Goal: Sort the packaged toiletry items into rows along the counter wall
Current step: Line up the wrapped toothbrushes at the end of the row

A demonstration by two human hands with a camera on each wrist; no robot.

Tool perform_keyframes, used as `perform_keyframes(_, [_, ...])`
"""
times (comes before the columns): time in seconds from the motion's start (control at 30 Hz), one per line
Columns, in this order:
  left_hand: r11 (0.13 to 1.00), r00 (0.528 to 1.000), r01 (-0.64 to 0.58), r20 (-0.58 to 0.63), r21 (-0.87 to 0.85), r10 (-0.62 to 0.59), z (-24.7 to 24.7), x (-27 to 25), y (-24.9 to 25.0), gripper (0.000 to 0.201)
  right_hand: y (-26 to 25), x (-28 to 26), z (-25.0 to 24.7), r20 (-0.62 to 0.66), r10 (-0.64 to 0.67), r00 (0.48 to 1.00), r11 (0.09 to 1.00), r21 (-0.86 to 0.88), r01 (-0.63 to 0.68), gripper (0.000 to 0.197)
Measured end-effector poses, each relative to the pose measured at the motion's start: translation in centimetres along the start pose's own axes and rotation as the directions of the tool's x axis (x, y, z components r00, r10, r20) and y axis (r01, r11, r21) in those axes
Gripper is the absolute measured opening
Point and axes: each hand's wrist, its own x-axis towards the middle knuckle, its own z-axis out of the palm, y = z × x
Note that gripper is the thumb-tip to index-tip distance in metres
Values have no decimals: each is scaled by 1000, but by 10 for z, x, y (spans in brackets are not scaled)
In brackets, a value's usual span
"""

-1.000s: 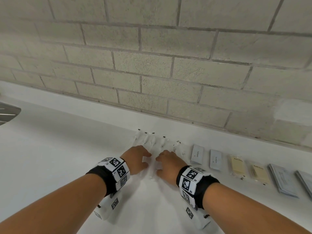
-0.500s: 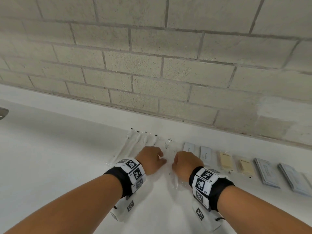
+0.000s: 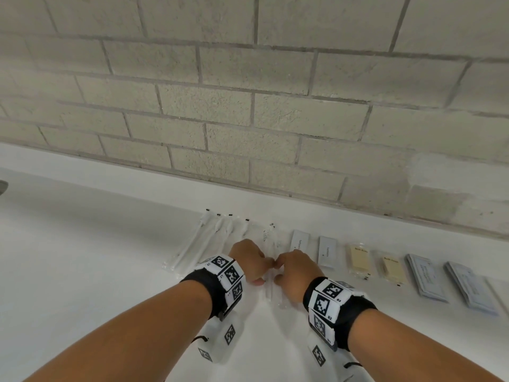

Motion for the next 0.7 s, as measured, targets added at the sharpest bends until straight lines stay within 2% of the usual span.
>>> perform_keyframes(0.07, [993,1000,11,11,-117,-10,1,-1,1,28,-2,-1,0,3,-7,1000,1000,16,7,31])
perform_keyframes(0.13, [994,999,-10,29,-113,13,3,-1,1,31,-1,-1,1,-15,7,1000,998,61,-6,31])
perform_keyframes(0.2, [997,999,-9,38,-71,12,2,-5,3,12,0,-1,0,-40,46,998,992,119,-41,34])
perform_keyframes(0.27, [997,1000,25,12,-77,-24,3,-3,-1,50,-2,-1,-3,-25,84,996,987,140,-79,37])
perform_keyframes(0.3, [996,999,41,-18,-79,-43,1,-3,-1,56,-3,-1,-4,-11,95,995,986,141,-93,38])
perform_keyframes(0.4, [999,993,26,-111,-43,-31,-4,-5,-6,41,-6,-1,-6,-3,114,993,982,151,-113,38])
perform_keyframes(0.5, [999,990,5,-138,47,2,-8,-9,-13,30,-8,-2,-3,-6,131,991,986,104,-129,39])
perform_keyframes(0.6, [978,980,-35,-186,207,75,-13,-11,-19,35,-10,-4,-4,-28,130,991,986,105,-126,39])
perform_keyframes(0.7, [970,969,-133,-179,202,170,-16,-12,-20,40,-13,-2,-3,-42,129,991,984,131,-123,42])
